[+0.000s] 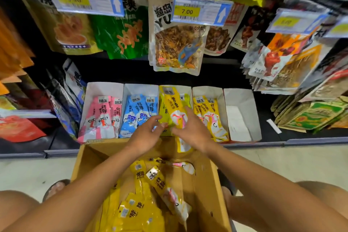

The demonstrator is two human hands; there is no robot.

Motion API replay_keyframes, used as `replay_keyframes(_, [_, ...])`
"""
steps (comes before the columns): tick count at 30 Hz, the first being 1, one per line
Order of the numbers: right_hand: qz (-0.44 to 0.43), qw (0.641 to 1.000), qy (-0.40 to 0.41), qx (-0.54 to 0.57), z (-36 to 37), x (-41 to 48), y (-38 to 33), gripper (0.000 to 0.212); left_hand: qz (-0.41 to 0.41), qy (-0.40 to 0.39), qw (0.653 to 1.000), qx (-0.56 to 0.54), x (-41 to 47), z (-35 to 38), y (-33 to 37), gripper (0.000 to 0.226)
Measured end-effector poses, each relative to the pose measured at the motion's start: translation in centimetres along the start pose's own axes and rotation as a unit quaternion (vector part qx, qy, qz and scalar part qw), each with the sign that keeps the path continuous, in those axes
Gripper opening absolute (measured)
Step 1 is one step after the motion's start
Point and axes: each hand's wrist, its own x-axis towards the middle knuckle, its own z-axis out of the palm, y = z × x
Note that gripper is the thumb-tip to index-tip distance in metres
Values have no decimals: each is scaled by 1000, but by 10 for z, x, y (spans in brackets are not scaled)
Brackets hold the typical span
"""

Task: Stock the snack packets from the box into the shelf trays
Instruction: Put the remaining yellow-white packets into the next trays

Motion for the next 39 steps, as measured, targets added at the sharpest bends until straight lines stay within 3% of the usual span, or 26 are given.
replay_keyframes(2, [26, 999, 25, -3, -15, 20, 21, 100, 17, -7, 987, 162, 0, 0, -20, 53])
replay_keyframes(5, [83, 996, 35, 0, -32, 50, 60, 84, -31, -82, 931, 355, -5, 5, -51, 63])
replay_keyframes(8, [108, 993, 45, -11, -37, 72, 91, 62, -61, -137, 891, 428, -11, 13, -76, 71])
replay_keyframes(12, [145, 985, 44, -85, -29, 95, 118, 74, -39, -121, 851, 510, -13, 21, -88, 79])
replay_keyframes(20, [193, 977, 17, -94, 2, 137, 161, 99, -29, -119, 840, 529, -7, 25, -98, 85])
replay_keyframes(23, [174, 977, 32, -121, 3, 128, 154, 88, -35, -125, 839, 529, -7, 23, -100, 85])
replay_keyframes(32, [126, 981, 16, -149, -16, 101, 136, 80, -34, -148, 838, 524, -4, 16, -97, 83])
replay_keyframes(39, [53, 988, 18, -147, -33, 53, 111, 74, 3, -129, 863, 488, -17, 4, -85, 75])
